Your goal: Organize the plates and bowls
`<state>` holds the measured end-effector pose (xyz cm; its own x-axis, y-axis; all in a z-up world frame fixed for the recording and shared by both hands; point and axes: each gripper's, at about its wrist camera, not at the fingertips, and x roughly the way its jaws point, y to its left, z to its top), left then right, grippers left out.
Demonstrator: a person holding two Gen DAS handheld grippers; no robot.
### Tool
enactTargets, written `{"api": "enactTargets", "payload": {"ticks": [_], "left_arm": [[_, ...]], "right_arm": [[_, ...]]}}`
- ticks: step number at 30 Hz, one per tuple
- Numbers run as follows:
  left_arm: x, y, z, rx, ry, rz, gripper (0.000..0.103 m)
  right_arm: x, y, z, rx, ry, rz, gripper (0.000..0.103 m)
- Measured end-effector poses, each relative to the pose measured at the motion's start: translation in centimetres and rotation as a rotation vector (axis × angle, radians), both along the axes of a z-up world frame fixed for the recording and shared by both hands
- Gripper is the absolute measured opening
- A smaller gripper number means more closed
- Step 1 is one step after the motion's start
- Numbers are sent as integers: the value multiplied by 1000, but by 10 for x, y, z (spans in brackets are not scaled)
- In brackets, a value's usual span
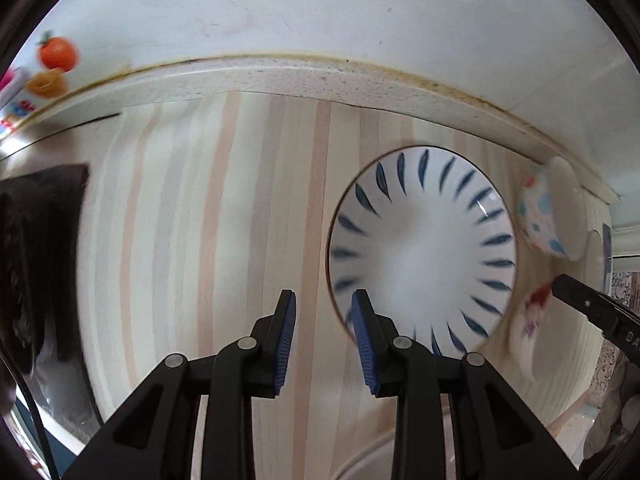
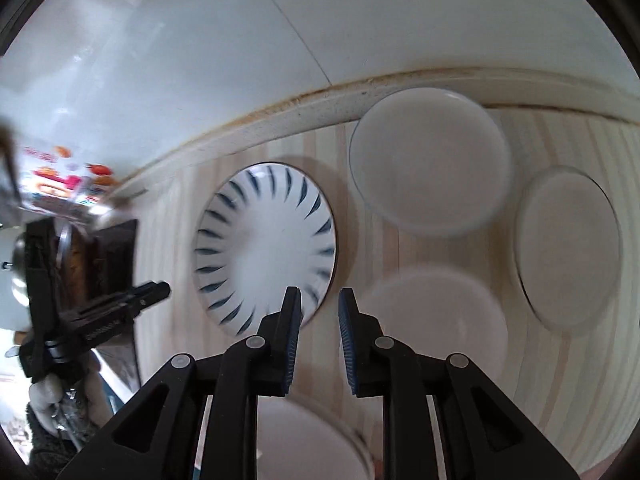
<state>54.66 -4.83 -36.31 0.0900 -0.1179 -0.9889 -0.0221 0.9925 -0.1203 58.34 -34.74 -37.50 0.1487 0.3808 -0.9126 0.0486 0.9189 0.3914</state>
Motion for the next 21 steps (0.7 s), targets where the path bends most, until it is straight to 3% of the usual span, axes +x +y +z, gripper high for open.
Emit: {"api": "enactTargets", "payload": {"ticks": [5, 7, 10, 13, 21], "left_arm": [[19, 0, -40, -12, 59, -3, 26], [21, -2, -48, -77, 54, -12, 26], [20, -8, -47, -77, 18, -43, 21], [20, -7, -49, -85, 16, -40, 20], [9, 2, -38, -73, 5, -26, 19]], "right_arm": [[36, 9, -44, -40, 81, 9, 21], [44, 14, -56, -47, 96, 16, 21], [48, 19, -70, -81, 93, 26, 19], [51, 24, -73, -68, 80, 41, 8], [50, 35, -73, -93, 77, 79, 8]]}}
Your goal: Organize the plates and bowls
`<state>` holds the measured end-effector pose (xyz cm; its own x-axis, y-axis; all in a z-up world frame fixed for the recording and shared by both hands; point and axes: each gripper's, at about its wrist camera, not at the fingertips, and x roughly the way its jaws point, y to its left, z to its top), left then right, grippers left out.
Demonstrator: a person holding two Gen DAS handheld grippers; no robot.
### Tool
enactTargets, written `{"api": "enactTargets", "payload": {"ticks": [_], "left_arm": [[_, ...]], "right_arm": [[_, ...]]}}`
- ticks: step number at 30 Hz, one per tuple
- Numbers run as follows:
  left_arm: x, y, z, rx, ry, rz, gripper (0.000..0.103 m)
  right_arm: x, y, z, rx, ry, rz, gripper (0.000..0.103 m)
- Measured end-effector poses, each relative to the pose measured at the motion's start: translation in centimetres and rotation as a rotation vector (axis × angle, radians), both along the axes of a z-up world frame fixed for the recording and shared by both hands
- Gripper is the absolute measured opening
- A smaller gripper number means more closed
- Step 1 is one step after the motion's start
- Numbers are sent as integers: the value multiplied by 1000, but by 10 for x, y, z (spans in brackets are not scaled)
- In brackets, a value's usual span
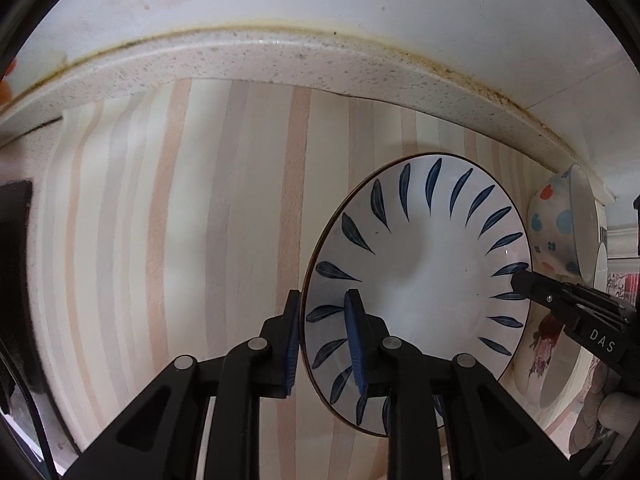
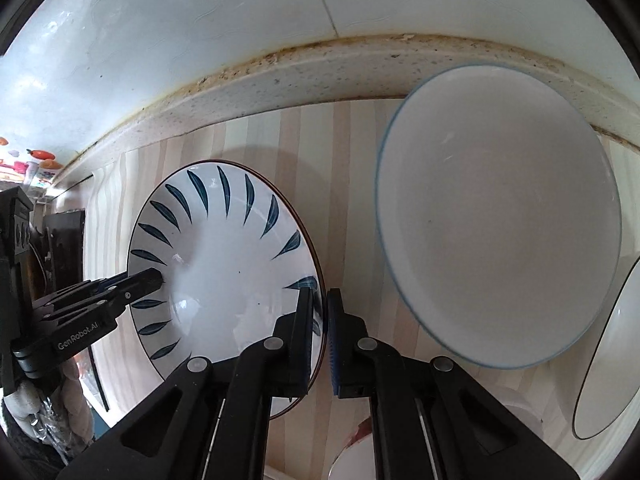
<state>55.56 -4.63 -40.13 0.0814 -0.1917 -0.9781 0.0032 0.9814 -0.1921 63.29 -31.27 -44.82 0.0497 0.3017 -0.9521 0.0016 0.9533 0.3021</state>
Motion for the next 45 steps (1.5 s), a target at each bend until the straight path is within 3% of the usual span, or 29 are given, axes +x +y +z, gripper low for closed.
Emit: {"api": "enactTargets", "payload": {"ticks": [5, 12, 22, 32, 45], "left_arm": [[-1, -4, 24, -18, -11, 12, 19], [-32, 6, 66, -21, -54, 12, 19], [-100, -2, 108, -25, -101, 9, 19], [-168, -20, 95, -15, -72, -22, 19], [-198, -46, 42, 23, 26, -56, 19]], "right_arm": [[-2, 10, 8, 22, -8, 5, 8], [-18, 7, 37, 71, -13, 15, 8], [-87, 5, 85, 94, -36, 89, 8], [-175, -6, 88, 126, -4, 116, 8], [-238, -21, 32, 125, 87, 89, 8]]}}
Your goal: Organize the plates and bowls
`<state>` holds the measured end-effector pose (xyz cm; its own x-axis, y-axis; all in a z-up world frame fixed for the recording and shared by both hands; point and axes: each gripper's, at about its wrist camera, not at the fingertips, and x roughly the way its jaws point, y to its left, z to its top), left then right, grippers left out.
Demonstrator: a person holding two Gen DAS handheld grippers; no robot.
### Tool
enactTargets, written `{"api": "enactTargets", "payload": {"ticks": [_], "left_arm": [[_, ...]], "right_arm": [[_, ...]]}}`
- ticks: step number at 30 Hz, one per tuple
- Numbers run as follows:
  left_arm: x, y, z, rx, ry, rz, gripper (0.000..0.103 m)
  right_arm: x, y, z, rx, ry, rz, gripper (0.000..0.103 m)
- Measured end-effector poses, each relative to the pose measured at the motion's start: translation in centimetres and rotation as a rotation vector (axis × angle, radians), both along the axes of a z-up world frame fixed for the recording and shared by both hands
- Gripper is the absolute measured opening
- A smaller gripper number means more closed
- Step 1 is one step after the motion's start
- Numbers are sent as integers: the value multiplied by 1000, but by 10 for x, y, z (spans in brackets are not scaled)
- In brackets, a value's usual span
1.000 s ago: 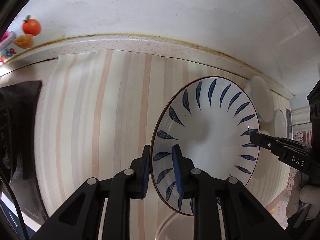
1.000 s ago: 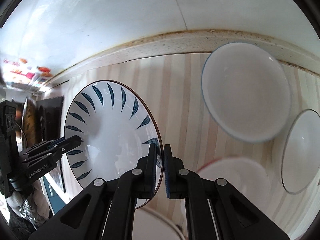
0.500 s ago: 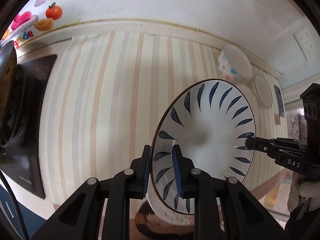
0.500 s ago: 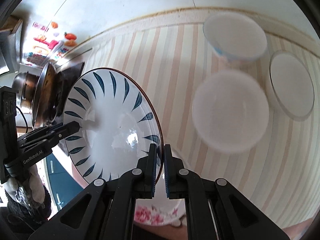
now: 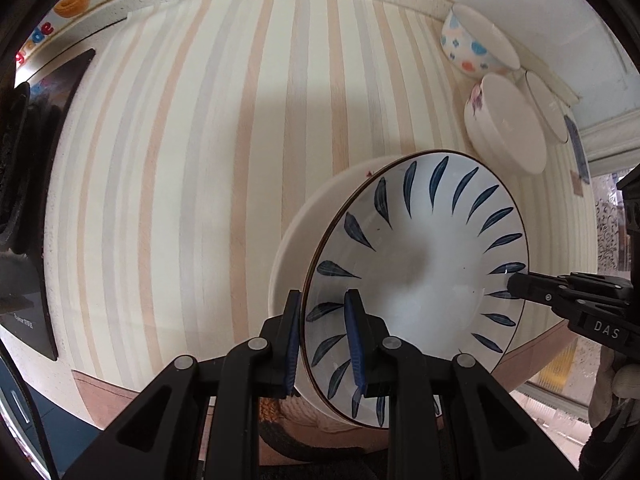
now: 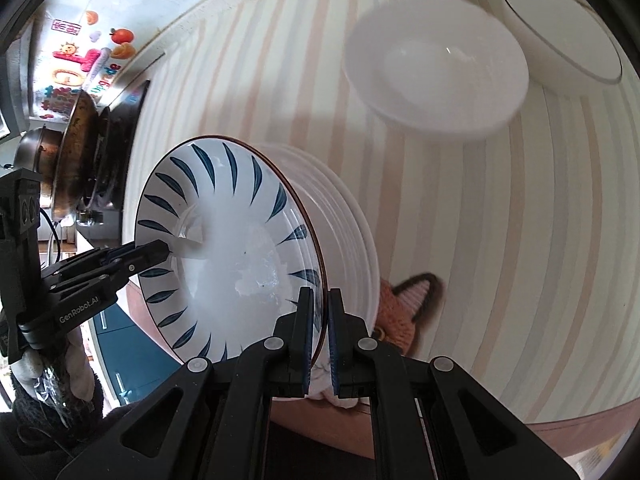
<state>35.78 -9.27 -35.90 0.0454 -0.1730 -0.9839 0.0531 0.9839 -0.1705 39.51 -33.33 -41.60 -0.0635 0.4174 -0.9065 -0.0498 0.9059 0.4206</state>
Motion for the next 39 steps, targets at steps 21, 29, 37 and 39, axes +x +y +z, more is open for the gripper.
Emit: {"api": "enactTargets", "payload": {"ticks": [21, 29, 37, 39], "left_arm": [[-3, -19, -22, 38, 16, 23, 19], [-6, -6, -23, 12, 36, 76, 20], [-9, 0, -20, 18, 31, 116, 20], [-12, 3, -18, 18, 30, 126, 20]], "right_arm": [[2, 2, -24, -4, 25, -10, 8], [4, -3, -25, 24, 28, -19, 11], [1, -11, -17, 38, 12, -44, 11], [1, -12, -14, 33, 6, -44, 11]]}}
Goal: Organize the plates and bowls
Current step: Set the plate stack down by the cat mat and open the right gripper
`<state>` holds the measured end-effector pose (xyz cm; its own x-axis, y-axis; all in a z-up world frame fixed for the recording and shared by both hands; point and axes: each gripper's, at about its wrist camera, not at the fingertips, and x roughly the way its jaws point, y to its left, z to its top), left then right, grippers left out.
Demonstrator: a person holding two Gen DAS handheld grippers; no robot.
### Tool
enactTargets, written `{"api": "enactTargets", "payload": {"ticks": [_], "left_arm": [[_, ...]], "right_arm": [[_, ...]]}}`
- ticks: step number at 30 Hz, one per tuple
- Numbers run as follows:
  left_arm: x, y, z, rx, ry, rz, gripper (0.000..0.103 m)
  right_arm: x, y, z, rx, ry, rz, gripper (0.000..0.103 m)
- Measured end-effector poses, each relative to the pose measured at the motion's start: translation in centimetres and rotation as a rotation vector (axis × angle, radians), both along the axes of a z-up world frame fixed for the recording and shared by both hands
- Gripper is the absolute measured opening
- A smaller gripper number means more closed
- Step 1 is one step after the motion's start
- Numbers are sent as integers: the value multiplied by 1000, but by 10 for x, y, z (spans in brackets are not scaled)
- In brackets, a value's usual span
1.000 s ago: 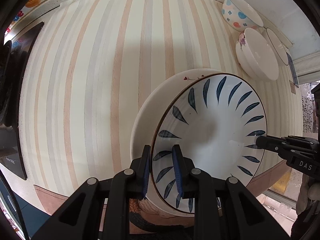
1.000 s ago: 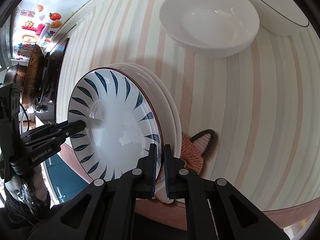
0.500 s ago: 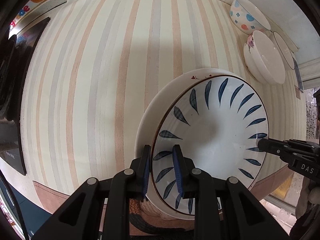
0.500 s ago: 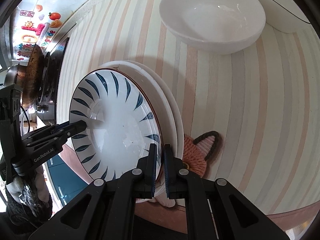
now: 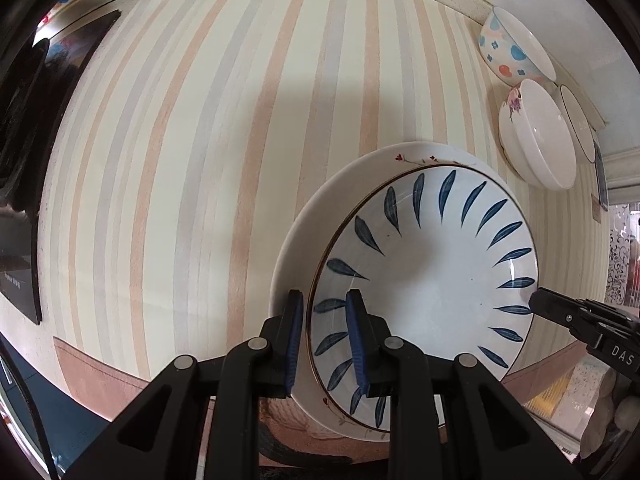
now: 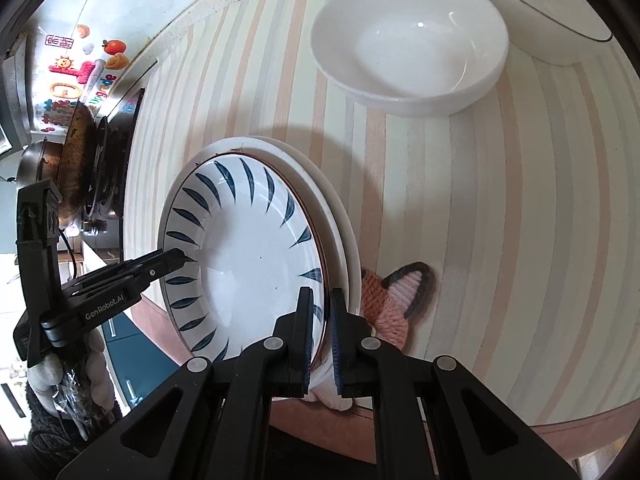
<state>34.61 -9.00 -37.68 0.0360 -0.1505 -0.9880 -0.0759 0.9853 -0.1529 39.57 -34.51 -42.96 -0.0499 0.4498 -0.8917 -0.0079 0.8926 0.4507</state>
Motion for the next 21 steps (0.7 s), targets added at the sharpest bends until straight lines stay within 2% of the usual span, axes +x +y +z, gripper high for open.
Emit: {"api": "enactTargets", "payload": {"ticks": [5, 9, 15, 21], "left_arm": [[-5, 3, 11, 17, -28, 8, 20], [-19, -1, 35, 45, -80, -6, 20], [-52, -2, 89, 84, -175, -36, 20], [-89, -9, 142, 64, -254, -72, 20]], "right_arm": [[-5, 0, 13, -40, -46, -4, 11], [-11, 1, 30, -60, -88, -15, 11], [-34, 10, 67, -91, -157, -32, 11], [-74, 22, 118, -65, -225, -55, 11]]}}
